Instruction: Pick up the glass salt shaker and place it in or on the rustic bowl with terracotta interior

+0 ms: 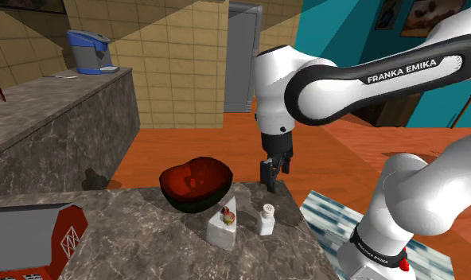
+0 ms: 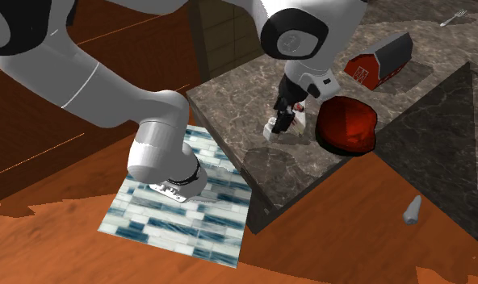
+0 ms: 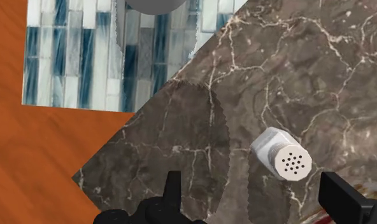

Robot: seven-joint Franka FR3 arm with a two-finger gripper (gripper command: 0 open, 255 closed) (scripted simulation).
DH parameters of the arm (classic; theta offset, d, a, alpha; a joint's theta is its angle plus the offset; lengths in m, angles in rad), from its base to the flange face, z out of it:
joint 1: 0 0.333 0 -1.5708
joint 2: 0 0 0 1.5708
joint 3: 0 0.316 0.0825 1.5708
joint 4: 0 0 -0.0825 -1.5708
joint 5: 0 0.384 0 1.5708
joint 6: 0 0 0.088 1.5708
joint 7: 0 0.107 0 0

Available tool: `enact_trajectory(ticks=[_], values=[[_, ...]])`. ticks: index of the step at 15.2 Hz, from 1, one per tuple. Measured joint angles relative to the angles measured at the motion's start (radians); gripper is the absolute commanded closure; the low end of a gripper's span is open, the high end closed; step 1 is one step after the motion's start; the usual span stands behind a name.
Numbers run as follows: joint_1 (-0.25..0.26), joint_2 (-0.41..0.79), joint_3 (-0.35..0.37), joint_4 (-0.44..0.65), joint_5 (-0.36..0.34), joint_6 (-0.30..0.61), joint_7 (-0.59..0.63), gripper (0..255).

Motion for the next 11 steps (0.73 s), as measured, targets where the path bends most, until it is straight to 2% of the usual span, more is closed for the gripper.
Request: enact_trajectory(ticks=[5,11], values=[[0.019,0.122,0.102,0.012,0.022,0.111,0.115,0],[0.023,0.15,0.121,-0.045,0.03,0.196,0.127,0]])
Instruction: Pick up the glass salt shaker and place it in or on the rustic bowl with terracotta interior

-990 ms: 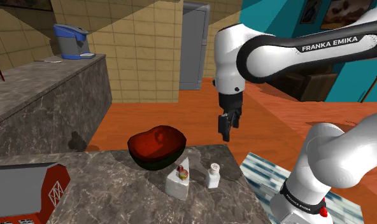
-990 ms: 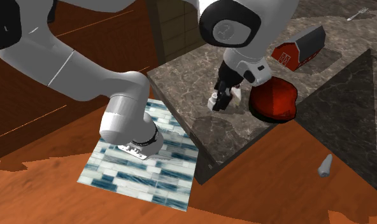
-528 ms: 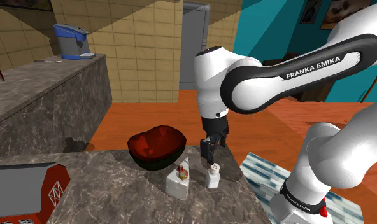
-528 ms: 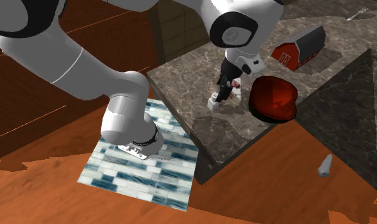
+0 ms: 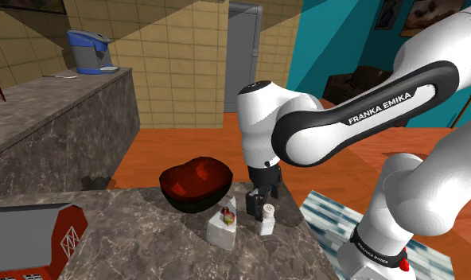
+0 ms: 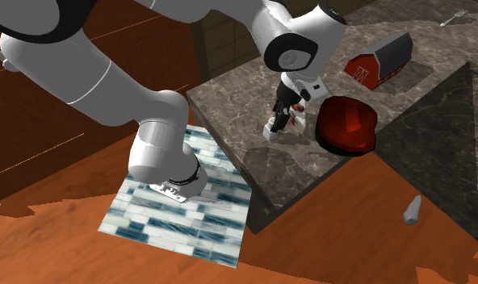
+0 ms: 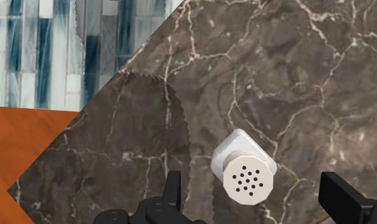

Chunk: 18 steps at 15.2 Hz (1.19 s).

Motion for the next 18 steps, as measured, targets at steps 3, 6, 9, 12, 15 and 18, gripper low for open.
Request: enact_trajectory(ticks=[3,6,9,12,15,18], values=[[0.0,0.005,0.003,-0.017,0.002,0.021,0.0,0],[0.001,0.005,0.003,-0.019,0.002,0.024,0.0,0],[0.001,0.005,0.003,-0.019,0.002,0.024,0.0,255],[0.001,0.005,0.003,-0.018,0.002,0.024,-0.001,255],[0.001,0.005,0.003,-0.018,0.003,0.024,0.0,255],[0.001,0.005,0.003,-0.018,0.003,0.025,-0.001,255]])
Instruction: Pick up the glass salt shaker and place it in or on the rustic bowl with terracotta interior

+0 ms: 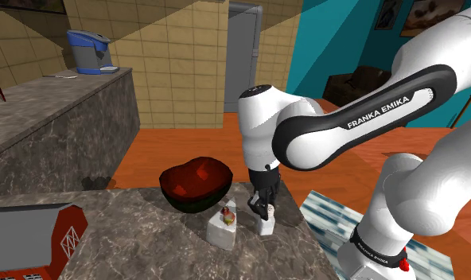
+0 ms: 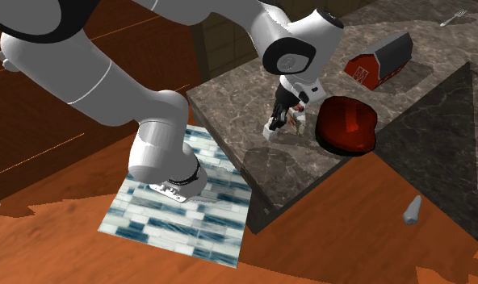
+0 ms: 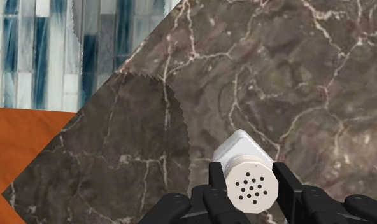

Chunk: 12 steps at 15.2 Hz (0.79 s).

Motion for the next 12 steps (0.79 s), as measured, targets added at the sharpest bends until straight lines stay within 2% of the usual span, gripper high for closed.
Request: enact_trajectory(ticks=[12], values=[[0.002,-0.076,-0.033,0.095,-0.006,-0.17,-0.012,255]])
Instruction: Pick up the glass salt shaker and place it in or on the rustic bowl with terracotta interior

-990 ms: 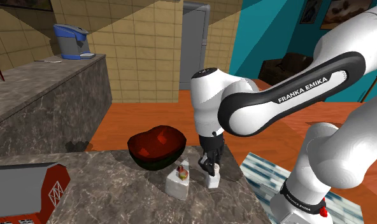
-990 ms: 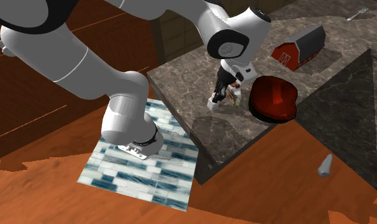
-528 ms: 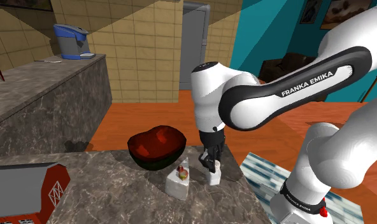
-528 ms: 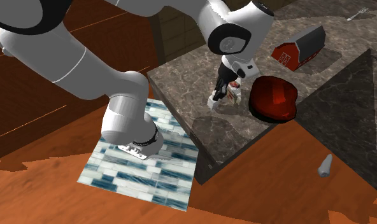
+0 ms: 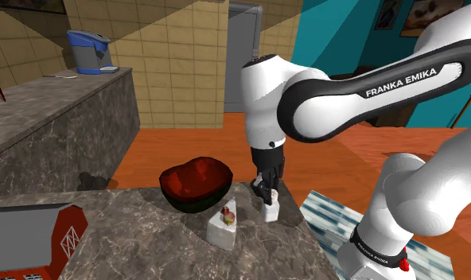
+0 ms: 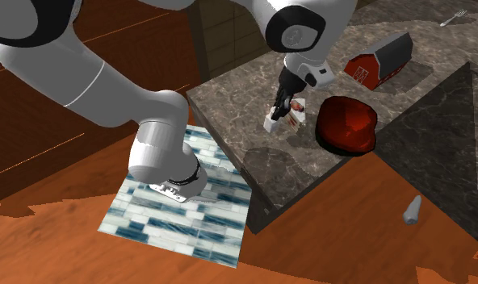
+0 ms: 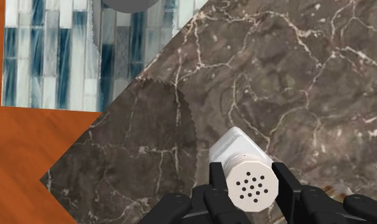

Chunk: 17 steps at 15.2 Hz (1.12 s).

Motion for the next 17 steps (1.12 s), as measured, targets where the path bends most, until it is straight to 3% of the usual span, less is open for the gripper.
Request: enact_trajectory(ticks=[17], values=[[-0.006,-0.048,-0.04,0.193,-0.02,-0.241,-0.005,255]])
